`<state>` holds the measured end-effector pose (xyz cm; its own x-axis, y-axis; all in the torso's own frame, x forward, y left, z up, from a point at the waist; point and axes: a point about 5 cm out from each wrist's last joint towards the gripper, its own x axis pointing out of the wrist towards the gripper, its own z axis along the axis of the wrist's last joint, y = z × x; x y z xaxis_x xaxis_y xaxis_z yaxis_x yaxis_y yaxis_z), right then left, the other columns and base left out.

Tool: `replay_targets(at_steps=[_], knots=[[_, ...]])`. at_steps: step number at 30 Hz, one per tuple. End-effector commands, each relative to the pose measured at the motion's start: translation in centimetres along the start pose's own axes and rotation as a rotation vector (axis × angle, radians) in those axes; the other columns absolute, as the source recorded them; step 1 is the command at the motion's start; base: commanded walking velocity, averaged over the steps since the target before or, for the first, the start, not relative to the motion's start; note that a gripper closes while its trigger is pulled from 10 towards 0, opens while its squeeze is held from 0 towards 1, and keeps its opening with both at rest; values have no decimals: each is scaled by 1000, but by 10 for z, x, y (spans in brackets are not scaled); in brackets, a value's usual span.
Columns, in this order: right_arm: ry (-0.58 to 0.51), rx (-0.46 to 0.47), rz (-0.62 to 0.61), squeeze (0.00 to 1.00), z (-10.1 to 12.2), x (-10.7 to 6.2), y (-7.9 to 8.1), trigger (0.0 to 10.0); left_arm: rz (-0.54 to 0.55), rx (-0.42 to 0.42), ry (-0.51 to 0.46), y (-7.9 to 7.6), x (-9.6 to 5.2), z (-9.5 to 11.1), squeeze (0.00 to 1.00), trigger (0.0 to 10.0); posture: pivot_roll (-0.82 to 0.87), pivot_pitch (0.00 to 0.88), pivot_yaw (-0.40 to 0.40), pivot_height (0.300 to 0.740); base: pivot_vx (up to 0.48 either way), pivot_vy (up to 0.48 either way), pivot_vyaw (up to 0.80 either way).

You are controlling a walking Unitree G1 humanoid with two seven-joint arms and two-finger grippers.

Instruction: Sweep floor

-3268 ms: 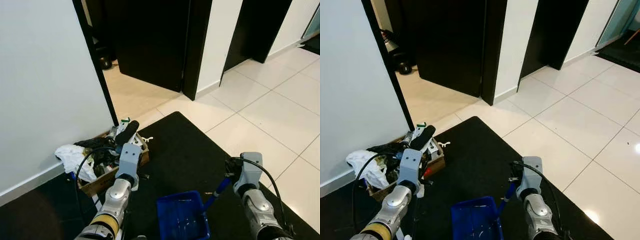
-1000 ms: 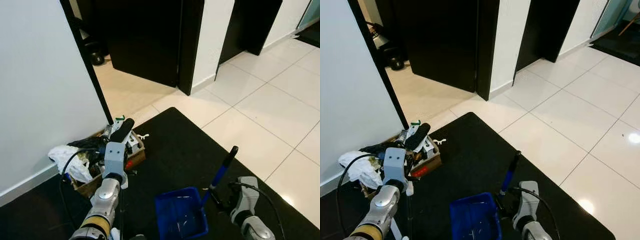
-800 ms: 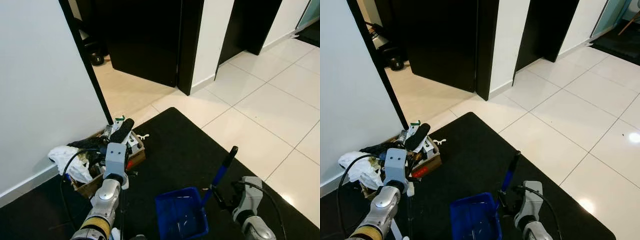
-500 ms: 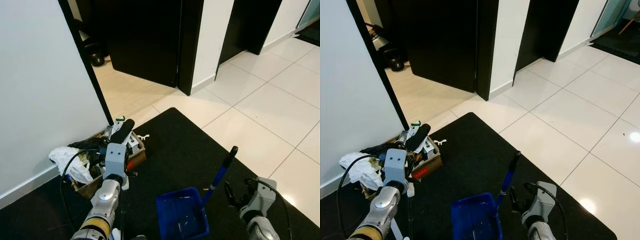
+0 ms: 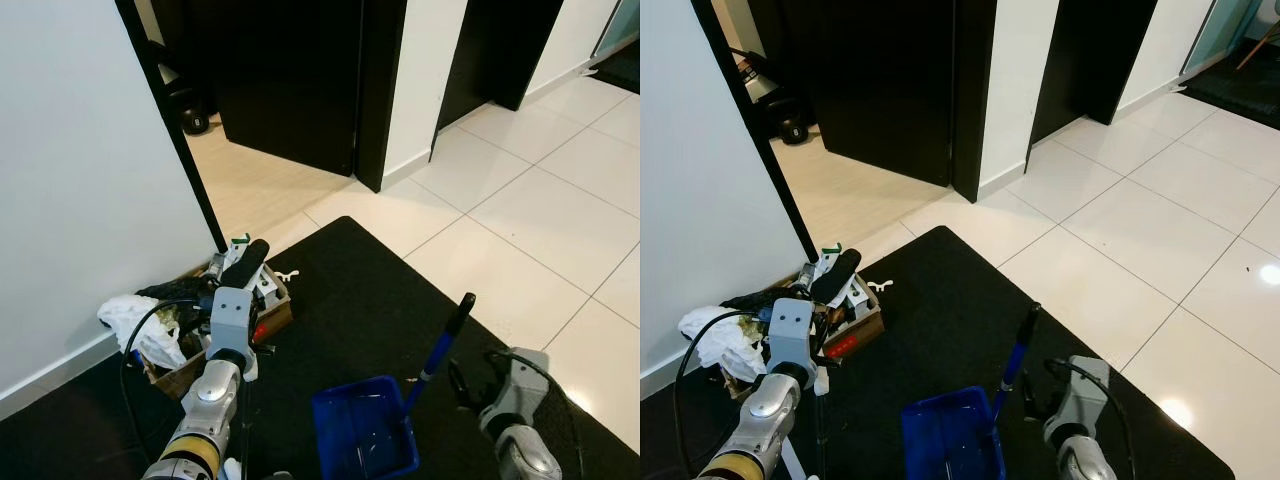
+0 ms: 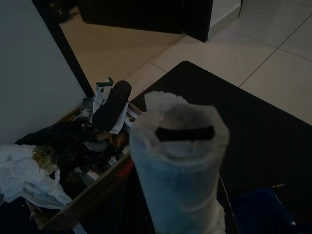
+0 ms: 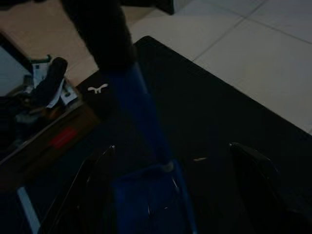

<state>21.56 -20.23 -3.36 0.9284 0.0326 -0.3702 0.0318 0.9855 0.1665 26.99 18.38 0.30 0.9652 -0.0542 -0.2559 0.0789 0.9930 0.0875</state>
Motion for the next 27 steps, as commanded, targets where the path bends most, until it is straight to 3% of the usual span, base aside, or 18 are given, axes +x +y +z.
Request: replay_targets(at_steps=[1,27], knots=[[23,0,3,0,-6,-3,-1,10000,23,-39,216,0,-24,-45,0,10000,45,37,-10,740,0,0,0],[62,24,15,0,-11,-4,-3,10000,7,-53,234,-3,-25,-49,0,10000,34,0,-16,740,0,0,0]])
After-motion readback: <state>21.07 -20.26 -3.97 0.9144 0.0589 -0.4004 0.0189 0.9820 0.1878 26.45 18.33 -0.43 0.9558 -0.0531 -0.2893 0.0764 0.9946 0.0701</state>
